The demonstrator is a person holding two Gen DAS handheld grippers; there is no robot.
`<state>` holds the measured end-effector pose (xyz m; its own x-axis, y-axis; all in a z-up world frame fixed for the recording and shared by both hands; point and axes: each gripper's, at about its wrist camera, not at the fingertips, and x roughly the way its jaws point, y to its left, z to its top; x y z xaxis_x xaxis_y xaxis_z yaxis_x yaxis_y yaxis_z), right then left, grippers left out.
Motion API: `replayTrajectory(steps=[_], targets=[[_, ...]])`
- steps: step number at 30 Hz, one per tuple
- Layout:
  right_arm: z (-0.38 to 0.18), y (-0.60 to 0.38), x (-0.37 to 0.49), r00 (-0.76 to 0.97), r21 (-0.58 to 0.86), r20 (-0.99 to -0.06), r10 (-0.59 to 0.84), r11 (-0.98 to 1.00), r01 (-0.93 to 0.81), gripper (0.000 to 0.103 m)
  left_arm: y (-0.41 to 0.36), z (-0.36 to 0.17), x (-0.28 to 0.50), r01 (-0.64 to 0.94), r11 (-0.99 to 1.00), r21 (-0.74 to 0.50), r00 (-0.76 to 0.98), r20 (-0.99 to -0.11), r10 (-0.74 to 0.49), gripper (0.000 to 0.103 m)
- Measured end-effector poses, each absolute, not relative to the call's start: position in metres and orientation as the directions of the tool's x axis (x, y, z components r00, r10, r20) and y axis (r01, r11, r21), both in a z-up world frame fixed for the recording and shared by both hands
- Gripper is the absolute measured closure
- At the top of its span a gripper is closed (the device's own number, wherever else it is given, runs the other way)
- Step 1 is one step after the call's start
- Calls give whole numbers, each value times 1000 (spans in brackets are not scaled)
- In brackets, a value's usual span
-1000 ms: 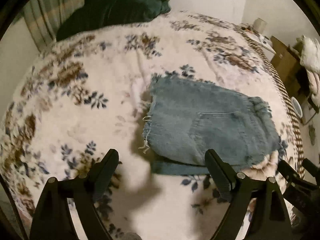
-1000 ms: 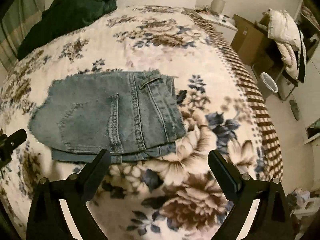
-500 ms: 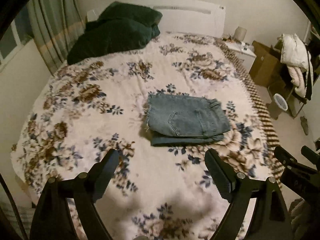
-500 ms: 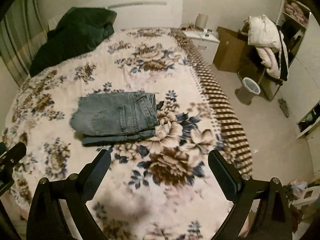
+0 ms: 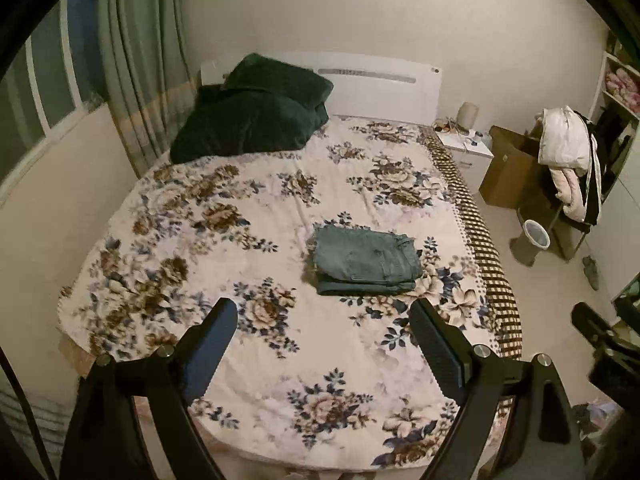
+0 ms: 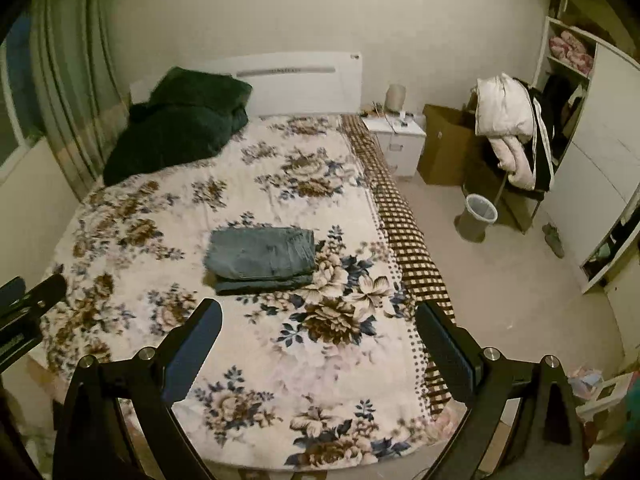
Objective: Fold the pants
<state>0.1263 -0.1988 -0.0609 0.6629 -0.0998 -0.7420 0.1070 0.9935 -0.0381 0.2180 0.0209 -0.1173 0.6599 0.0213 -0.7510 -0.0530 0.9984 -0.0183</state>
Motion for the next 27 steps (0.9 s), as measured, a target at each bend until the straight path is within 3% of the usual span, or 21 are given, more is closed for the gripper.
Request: replayTrajectory(steps=[13,26,27], targets=[[44,-158,7,747,-18,-662,-63,997,69,3,23,-40,126,-6,1000,17,747,-665,16,15],[64,-150,-14,764,-37,-641,-75,997,66,3,28,-43,109,-24,1000,-8,761,-649,13,15],[64,-151,-12,766,-48,-638,-82,997,67,3,28,-45,111,-26,1000,-7,763,-647,15,8]])
